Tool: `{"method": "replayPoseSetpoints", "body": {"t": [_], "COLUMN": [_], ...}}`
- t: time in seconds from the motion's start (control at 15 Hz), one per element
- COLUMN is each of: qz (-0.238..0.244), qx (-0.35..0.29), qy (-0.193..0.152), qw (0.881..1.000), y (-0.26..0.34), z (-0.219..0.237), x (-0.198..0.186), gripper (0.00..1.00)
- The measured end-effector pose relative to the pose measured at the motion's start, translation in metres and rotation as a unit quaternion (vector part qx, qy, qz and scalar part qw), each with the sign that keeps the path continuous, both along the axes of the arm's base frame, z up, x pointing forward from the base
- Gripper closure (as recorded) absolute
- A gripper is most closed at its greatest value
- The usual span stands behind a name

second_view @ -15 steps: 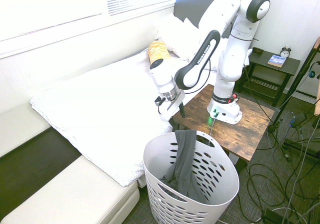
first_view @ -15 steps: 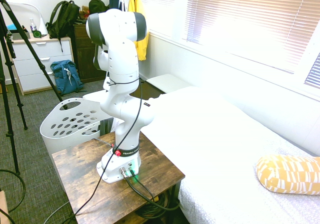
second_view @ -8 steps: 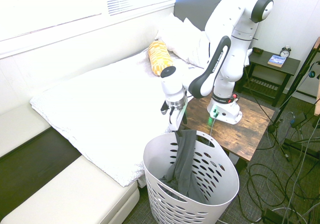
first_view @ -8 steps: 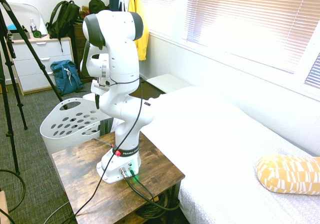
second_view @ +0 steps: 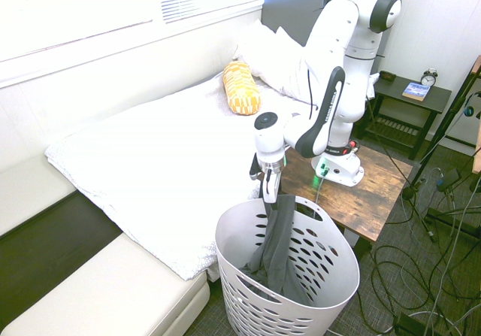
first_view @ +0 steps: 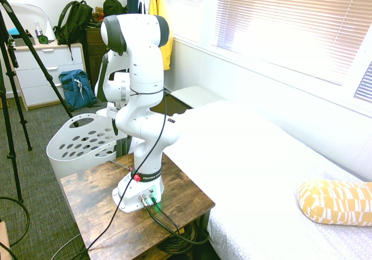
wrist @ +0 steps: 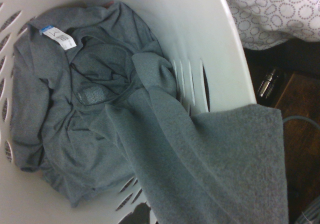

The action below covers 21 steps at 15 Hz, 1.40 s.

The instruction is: Put my clothes in the laundry bag

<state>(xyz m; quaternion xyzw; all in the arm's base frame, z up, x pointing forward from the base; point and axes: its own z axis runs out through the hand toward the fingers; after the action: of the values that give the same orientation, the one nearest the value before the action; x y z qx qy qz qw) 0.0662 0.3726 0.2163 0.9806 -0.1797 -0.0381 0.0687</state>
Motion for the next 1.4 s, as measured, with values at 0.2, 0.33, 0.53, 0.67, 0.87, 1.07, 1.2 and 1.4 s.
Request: {"method": "replayPoseSetpoints", "body": {"t": [0.2,0.33,0.53,0.67,0.87,1.07,1.2,1.4], "qz": [0.009,0.014,0.018,0.019,0.018,0.014,0.011,0.005], "qx": [0.016,0.019,0.017,0.016,0.015,0.016,0.016,0.016], "qy": [-0.005,-0.002,0.000,0.000,-0.001,0.001,0.001,0.001], "qw": [1.000,1.000,1.000,1.000,1.000,1.000,1.000,1.000], "y": [0.002,0.003,0.004,0.004,0.004,0.004,0.004,0.003], "z": [-0.002,-0.005,-0.010,-0.012,-0.015,-0.017,-0.018,-0.018], "x": [0.000,-0.004,-0.009,-0.011,-0.012,-0.009,-0.007,-0.004], "gripper": [1.00,1.00,1.00,1.00,1.00,1.00,1.00,1.00]}}
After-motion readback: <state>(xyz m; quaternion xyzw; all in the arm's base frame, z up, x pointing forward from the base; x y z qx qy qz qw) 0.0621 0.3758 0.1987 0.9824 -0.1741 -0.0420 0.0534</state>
